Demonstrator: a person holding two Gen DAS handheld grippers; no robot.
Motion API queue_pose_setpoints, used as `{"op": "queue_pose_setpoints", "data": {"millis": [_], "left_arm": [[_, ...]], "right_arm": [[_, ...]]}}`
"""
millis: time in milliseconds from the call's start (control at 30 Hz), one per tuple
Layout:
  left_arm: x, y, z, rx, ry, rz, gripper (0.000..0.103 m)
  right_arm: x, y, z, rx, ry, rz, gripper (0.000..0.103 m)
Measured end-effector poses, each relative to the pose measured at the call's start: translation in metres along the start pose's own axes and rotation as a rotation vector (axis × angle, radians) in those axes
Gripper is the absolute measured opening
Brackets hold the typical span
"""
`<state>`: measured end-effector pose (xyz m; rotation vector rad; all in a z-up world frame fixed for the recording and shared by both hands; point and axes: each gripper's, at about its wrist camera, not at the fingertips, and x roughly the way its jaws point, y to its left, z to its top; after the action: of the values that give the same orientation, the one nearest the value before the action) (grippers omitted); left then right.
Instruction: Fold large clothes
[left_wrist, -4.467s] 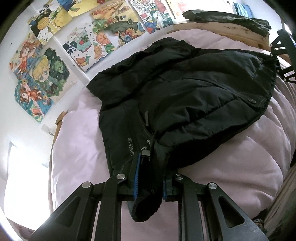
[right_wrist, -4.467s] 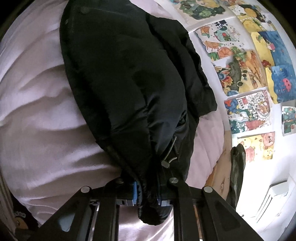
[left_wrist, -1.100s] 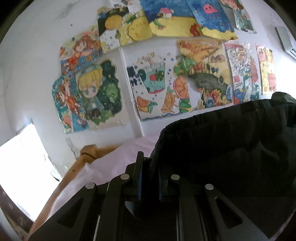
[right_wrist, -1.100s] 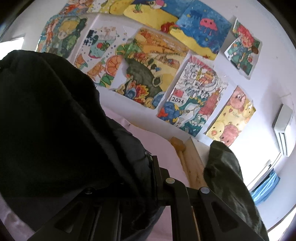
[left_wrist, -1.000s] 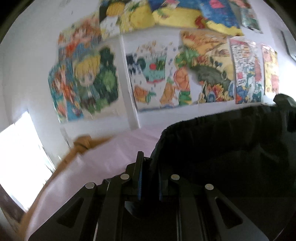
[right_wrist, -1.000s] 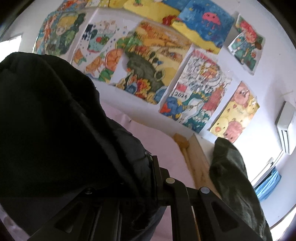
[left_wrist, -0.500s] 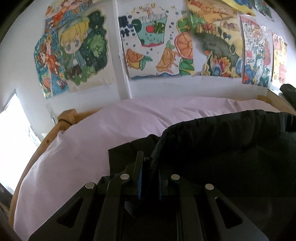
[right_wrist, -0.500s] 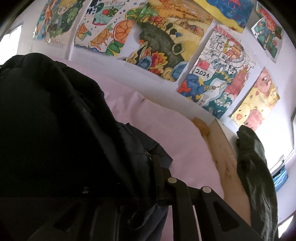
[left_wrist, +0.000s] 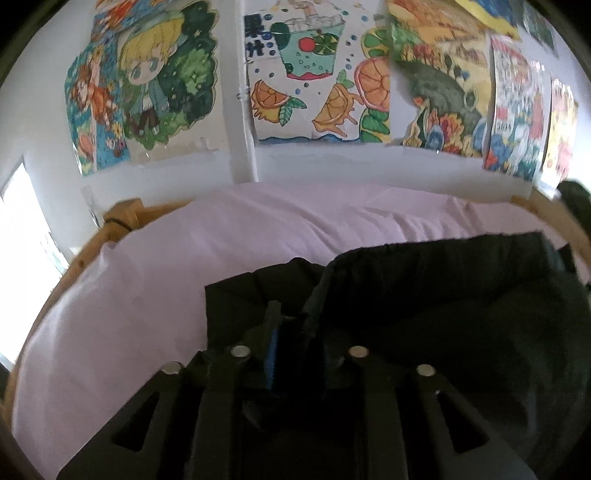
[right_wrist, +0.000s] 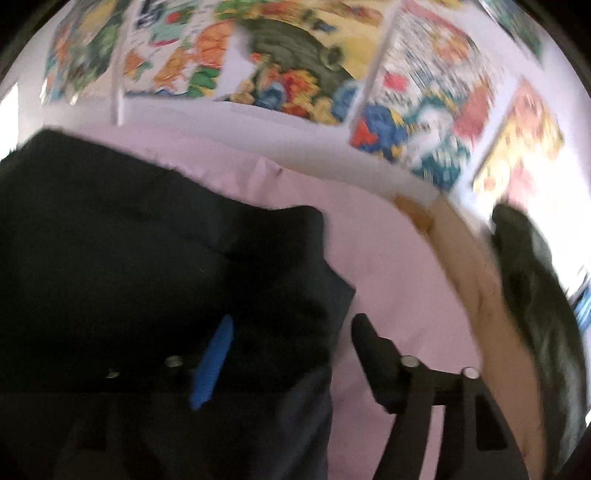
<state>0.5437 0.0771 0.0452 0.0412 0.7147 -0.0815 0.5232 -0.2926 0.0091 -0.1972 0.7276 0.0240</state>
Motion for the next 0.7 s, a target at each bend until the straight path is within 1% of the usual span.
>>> {"op": "queue_pose_setpoints", "data": {"millis": [33,67,100,133,200,267,333,367,433,500,533,567,633,700], "left_arm": [[-0.003,0.001,0.001,-0.008,-0.003,-0.006,0.042],[-0.007,0.002,0.0,-0.015,-0.012,-0.001,0.051],[-0.013,0.004,0.0,-0.022,-0.032,0.007,0.067],[-0.018,0.004,-0.001,-0.028,-0.046,0.007,0.074],[-0.028,0.008,-0.004,-0.041,-0.065,-0.017,0.075],[-0.034,0.011,-0.006,-0.055,-0.064,-0.004,0.075],[-0.043,0.012,-0.01,-0.069,-0.072,0.007,0.075],[-0.051,0.012,-0.013,-0.076,-0.093,0.018,0.075],[-0.067,0.009,-0.022,-0.078,-0.142,0.018,0.077],[-0.08,-0.004,-0.035,-0.033,-0.186,-0.03,0.081],[-0.082,-0.011,-0.04,-0.003,-0.192,-0.057,0.081],[-0.082,-0.024,-0.045,0.057,-0.189,-0.111,0.081],[-0.08,-0.048,-0.051,0.16,-0.179,-0.187,0.081],[-0.077,-0.075,-0.052,0.242,-0.18,-0.247,0.081]], "right_arm": [[-0.001,-0.004,-0.002,0.029,0.003,0.018,0.074],[-0.003,-0.01,-0.004,0.063,0.006,0.037,0.075],[-0.005,-0.013,-0.006,0.087,0.006,0.05,0.077],[-0.006,-0.016,-0.007,0.1,0.004,0.06,0.078],[-0.011,-0.02,-0.01,0.123,-0.006,0.086,0.079],[-0.019,-0.019,-0.012,0.121,-0.029,0.09,0.081],[-0.033,-0.017,-0.013,0.111,-0.081,0.097,0.082],[-0.041,-0.016,-0.012,0.103,-0.117,0.103,0.083],[-0.059,-0.011,-0.012,0.076,-0.194,0.117,0.09],[-0.075,-0.002,-0.014,0.037,-0.263,0.143,0.092],[-0.079,0.004,-0.014,0.012,-0.279,0.162,0.095],[-0.079,0.011,-0.013,-0.016,-0.274,0.203,0.097],[-0.076,0.022,-0.009,-0.042,-0.242,0.292,0.097],[-0.072,0.031,-0.005,-0.042,-0.224,0.334,0.097]]}}
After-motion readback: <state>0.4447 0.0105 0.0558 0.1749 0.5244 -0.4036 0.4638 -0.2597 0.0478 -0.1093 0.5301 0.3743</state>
